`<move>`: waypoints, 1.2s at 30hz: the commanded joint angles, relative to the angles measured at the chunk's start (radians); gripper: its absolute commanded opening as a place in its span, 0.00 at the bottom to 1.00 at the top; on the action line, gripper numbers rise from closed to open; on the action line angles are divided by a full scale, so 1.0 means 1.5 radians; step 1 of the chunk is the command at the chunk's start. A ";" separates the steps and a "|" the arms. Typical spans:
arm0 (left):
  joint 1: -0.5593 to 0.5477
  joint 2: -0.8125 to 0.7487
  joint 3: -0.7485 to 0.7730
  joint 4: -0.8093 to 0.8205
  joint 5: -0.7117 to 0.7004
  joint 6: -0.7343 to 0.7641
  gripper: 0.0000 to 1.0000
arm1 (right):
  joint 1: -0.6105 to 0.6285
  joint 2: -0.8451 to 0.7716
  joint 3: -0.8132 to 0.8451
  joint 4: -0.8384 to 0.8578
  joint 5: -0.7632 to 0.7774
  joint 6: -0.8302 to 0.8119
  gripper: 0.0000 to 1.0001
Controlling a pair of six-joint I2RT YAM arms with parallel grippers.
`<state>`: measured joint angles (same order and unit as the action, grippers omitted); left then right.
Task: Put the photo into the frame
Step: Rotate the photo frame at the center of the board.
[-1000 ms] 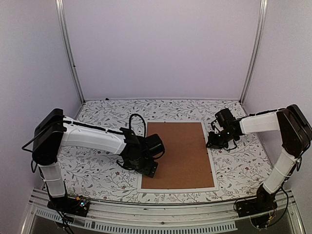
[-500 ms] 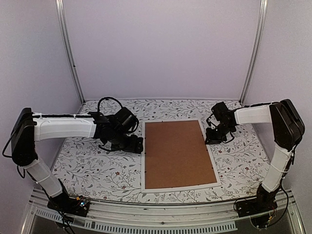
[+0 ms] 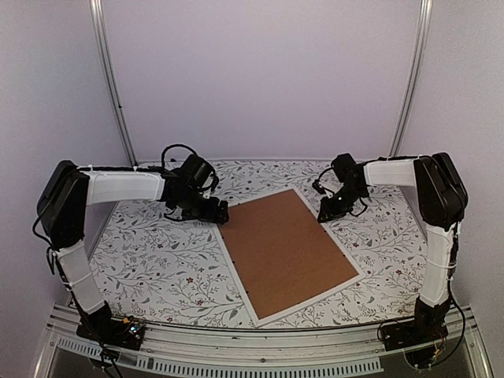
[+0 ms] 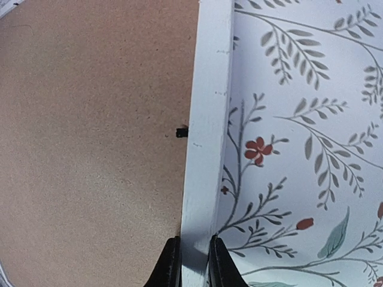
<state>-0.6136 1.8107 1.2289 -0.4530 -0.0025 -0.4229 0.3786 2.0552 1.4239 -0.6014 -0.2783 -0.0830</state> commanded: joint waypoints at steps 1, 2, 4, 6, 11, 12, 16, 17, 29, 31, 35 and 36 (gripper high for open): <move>0.021 0.066 0.047 0.023 0.005 0.078 0.91 | 0.017 0.044 0.053 -0.049 -0.077 -0.125 0.10; 0.022 0.078 0.055 0.024 0.004 0.088 0.91 | 0.019 0.052 0.064 -0.055 -0.079 -0.131 0.11; 0.023 0.103 0.072 0.023 -0.020 0.112 0.92 | 0.021 0.066 0.082 -0.058 -0.082 -0.139 0.15; 0.024 0.127 0.087 0.018 -0.038 0.134 0.92 | 0.021 0.072 0.098 -0.054 -0.084 -0.137 0.24; 0.032 0.184 0.118 0.010 -0.054 0.157 0.85 | 0.014 0.056 0.101 -0.033 -0.077 -0.082 0.53; 0.034 0.186 0.118 0.015 -0.052 0.159 0.84 | 0.012 0.052 0.095 -0.029 -0.075 -0.074 0.54; 0.041 0.191 0.118 0.030 -0.051 0.165 0.82 | 0.001 0.015 0.055 -0.011 -0.060 -0.030 0.54; 0.045 0.191 0.117 0.036 -0.051 0.168 0.81 | -0.002 0.008 0.043 -0.005 -0.057 -0.024 0.54; 0.079 0.211 0.102 0.055 -0.009 0.172 0.42 | -0.051 -0.125 -0.118 0.037 -0.043 0.089 0.56; 0.081 0.207 0.087 0.059 -0.023 0.160 0.36 | -0.055 -0.154 -0.138 0.034 -0.033 0.104 0.57; 0.092 0.189 0.047 0.061 -0.050 0.112 0.24 | -0.058 -0.200 -0.170 0.020 -0.019 0.128 0.60; 0.096 0.183 0.034 0.064 -0.053 0.097 0.21 | -0.059 -0.210 -0.178 0.020 -0.017 0.132 0.60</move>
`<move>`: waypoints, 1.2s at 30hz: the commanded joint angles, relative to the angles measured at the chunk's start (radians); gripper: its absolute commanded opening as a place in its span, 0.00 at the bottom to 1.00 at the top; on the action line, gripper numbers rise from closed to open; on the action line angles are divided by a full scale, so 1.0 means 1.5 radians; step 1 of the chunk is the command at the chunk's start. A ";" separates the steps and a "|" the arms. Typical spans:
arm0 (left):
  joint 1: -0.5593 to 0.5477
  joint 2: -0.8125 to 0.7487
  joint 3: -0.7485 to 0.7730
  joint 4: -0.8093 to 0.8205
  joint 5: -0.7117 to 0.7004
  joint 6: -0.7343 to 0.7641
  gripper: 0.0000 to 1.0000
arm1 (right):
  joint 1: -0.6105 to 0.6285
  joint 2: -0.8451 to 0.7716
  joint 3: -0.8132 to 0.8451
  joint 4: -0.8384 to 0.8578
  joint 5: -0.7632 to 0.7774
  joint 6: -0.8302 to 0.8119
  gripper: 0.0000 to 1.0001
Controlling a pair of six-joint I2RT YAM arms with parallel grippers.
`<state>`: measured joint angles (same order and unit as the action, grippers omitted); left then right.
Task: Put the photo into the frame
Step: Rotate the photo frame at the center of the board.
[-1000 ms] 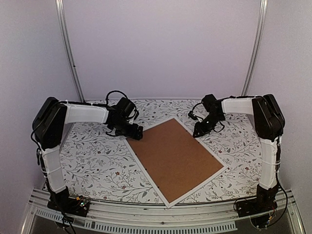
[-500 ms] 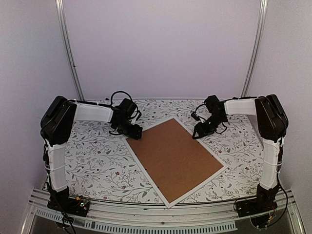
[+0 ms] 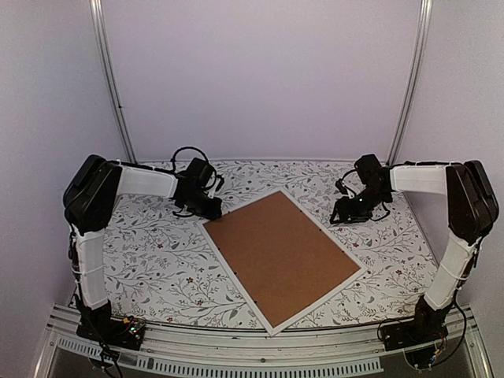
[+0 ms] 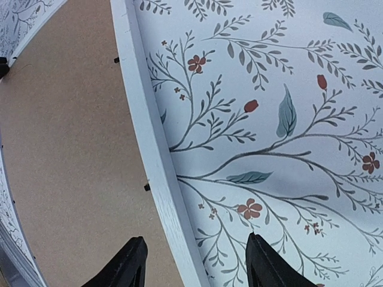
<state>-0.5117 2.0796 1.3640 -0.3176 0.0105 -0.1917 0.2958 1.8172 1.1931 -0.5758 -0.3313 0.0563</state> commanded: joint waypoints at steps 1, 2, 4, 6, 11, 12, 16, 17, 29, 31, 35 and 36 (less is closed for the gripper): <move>0.032 -0.004 -0.068 -0.025 -0.064 -0.074 0.20 | -0.004 -0.058 -0.030 0.003 0.019 0.046 0.60; 0.037 -0.011 -0.083 -0.023 -0.068 -0.091 0.19 | -0.005 -0.068 -0.037 0.002 0.019 0.050 0.61; 0.050 -0.032 -0.115 -0.020 -0.064 -0.129 0.18 | -0.008 -0.078 -0.048 0.001 0.019 0.064 0.61; 0.063 -0.060 -0.157 -0.006 -0.044 -0.167 0.17 | -0.011 -0.088 -0.055 -0.001 0.018 0.077 0.61; 0.064 -0.143 -0.267 0.026 0.013 -0.219 0.15 | -0.015 -0.096 -0.081 -0.003 0.018 0.112 0.62; 0.059 -0.161 -0.293 0.033 0.024 -0.228 0.15 | -0.015 -0.096 -0.087 -0.003 0.019 0.116 0.62; 0.025 -0.243 -0.403 0.061 0.049 -0.285 0.15 | -0.015 -0.097 -0.113 0.009 0.019 0.132 0.62; 0.011 -0.259 -0.423 0.063 0.052 -0.299 0.15 | -0.015 -0.098 -0.118 0.013 0.018 0.135 0.63; -0.205 -0.425 -0.492 0.023 0.089 -0.415 0.26 | -0.018 -0.087 -0.140 0.039 0.055 0.157 0.63; -0.205 -0.449 -0.485 -0.006 0.072 -0.406 0.33 | -0.022 -0.086 -0.138 0.038 0.069 0.156 0.63; -0.181 -0.450 -0.435 -0.075 0.003 -0.359 0.49 | -0.027 -0.088 -0.134 0.038 0.083 0.153 0.63; -0.173 -0.441 -0.418 -0.090 -0.004 -0.346 0.51 | -0.027 -0.088 -0.133 0.038 0.085 0.153 0.63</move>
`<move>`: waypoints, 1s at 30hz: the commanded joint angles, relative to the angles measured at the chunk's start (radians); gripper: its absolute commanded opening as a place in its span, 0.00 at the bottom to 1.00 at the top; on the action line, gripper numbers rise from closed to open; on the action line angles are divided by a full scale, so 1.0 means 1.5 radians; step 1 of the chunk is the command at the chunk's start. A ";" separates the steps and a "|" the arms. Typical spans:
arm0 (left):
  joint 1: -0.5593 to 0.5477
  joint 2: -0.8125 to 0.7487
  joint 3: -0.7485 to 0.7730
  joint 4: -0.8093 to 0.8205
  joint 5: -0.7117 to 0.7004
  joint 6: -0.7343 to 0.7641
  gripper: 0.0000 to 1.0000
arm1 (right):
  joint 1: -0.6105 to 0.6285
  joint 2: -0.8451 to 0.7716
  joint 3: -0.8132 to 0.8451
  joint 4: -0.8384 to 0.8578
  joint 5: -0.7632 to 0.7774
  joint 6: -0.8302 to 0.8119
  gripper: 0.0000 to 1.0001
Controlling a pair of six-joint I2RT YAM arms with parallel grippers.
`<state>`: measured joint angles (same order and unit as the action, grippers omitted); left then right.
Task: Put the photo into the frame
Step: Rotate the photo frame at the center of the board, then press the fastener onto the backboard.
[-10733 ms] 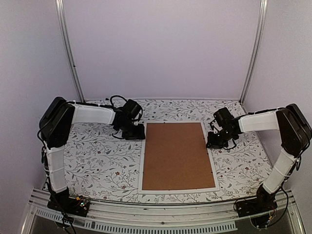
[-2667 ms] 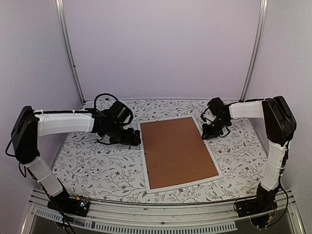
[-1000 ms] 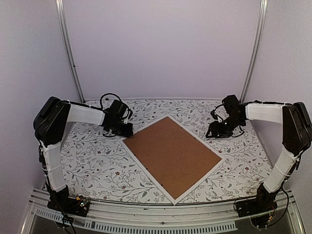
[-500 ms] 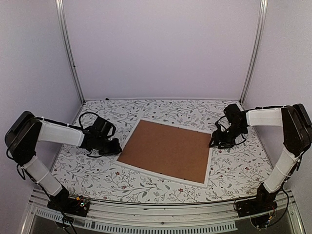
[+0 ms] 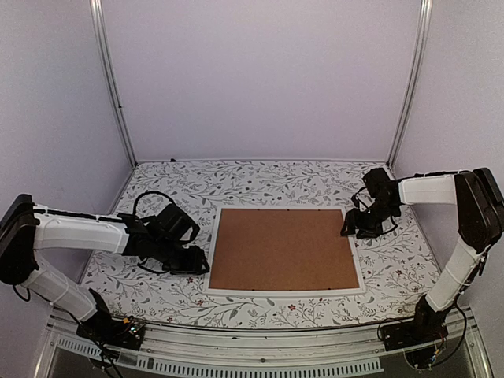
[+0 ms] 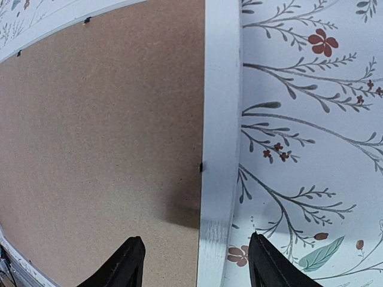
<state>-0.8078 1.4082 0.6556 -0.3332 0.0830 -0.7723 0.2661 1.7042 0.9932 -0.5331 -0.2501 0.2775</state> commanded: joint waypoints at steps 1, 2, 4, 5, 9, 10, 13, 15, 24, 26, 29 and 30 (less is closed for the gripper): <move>0.032 0.023 0.071 -0.092 -0.053 0.055 0.53 | -0.007 -0.012 0.001 0.009 0.031 0.004 0.63; 0.038 0.037 0.090 -0.103 -0.077 0.067 0.54 | -0.007 -0.011 0.000 0.010 0.031 0.003 0.62; 0.043 0.071 0.132 -0.131 -0.102 0.092 0.55 | -0.008 -0.008 -0.001 0.011 0.032 0.001 0.62; 0.045 0.089 0.154 -0.143 -0.113 0.101 0.56 | -0.007 -0.006 -0.002 0.012 0.031 0.000 0.62; 0.049 0.147 0.215 -0.181 -0.137 0.125 0.56 | -0.007 -0.008 -0.009 0.020 0.024 -0.004 0.61; 0.050 0.158 0.224 -0.182 -0.136 0.128 0.56 | -0.007 -0.010 -0.011 0.021 0.024 -0.005 0.61; 0.050 0.183 0.244 -0.189 -0.132 0.137 0.56 | -0.007 -0.010 -0.014 0.025 0.023 -0.008 0.61; 0.051 0.198 0.257 -0.200 -0.137 0.139 0.56 | -0.008 -0.010 -0.016 0.027 0.023 -0.009 0.61; 0.049 0.220 0.273 -0.211 -0.132 0.140 0.56 | -0.007 -0.012 -0.025 0.034 0.023 -0.012 0.61; 0.047 0.222 0.269 -0.211 -0.129 0.138 0.57 | -0.007 -0.011 -0.027 0.036 0.021 -0.012 0.61; 0.039 0.224 0.268 -0.209 -0.124 0.133 0.56 | -0.006 -0.011 -0.027 0.038 0.021 -0.011 0.61; 0.036 0.224 0.268 -0.208 -0.122 0.131 0.56 | -0.007 -0.011 -0.027 0.038 0.020 -0.010 0.61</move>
<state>-0.7422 1.7294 1.0527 -0.6338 -0.1093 -0.5716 0.2604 1.7042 0.9615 -0.4953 -0.2199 0.2691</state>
